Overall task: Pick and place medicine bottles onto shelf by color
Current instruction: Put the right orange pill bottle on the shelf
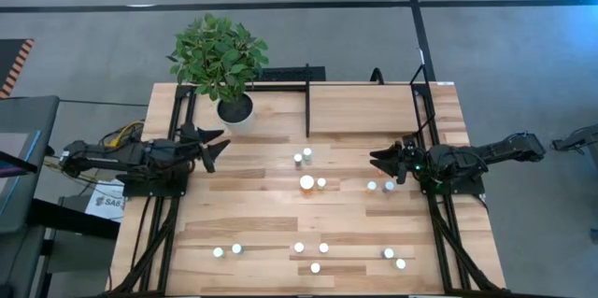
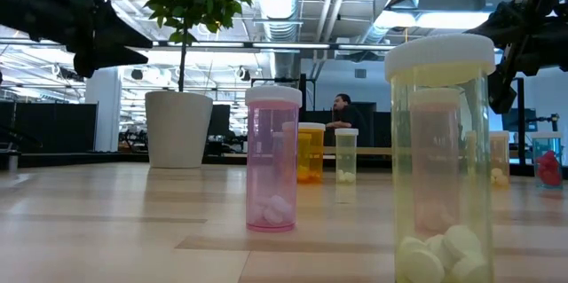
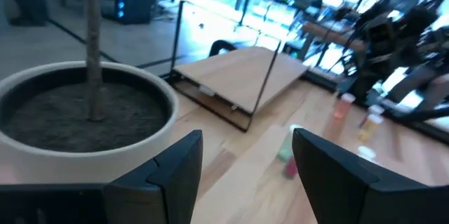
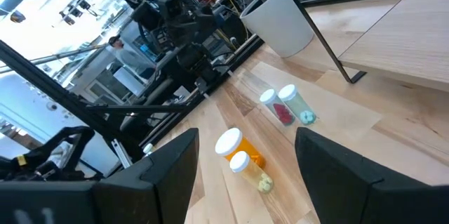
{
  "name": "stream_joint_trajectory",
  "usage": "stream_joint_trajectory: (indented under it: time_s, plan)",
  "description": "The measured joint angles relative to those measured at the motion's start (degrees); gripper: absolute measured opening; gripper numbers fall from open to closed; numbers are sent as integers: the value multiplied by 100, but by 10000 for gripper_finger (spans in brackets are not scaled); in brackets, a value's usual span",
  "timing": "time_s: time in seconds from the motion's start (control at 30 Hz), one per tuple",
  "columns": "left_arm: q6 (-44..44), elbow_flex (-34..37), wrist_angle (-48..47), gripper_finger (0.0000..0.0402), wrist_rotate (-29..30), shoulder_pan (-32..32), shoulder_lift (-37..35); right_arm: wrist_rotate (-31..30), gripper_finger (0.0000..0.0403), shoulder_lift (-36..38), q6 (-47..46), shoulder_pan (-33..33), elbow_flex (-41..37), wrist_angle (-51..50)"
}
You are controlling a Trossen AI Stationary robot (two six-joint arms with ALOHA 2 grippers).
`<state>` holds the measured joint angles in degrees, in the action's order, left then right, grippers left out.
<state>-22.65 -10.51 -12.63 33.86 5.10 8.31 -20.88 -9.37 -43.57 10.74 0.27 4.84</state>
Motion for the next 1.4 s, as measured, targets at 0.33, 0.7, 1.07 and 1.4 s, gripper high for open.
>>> stream_joint_trajectory:
  time_s: [0.33,0.7,1.07,1.4]
  plan:
    - [287,729,1508,208,-422,2,-135,2,260,2,0,-2,0,0]
    - [345,982,1740,208,-461,2,-122,0,260,2,0,-2,0,-2]
    - [350,987,1733,208,-460,2,-119,0,260,0,0,-2,0,2]
    - [348,989,1730,208,-458,2,-119,0,260,0,0,-2,0,2]
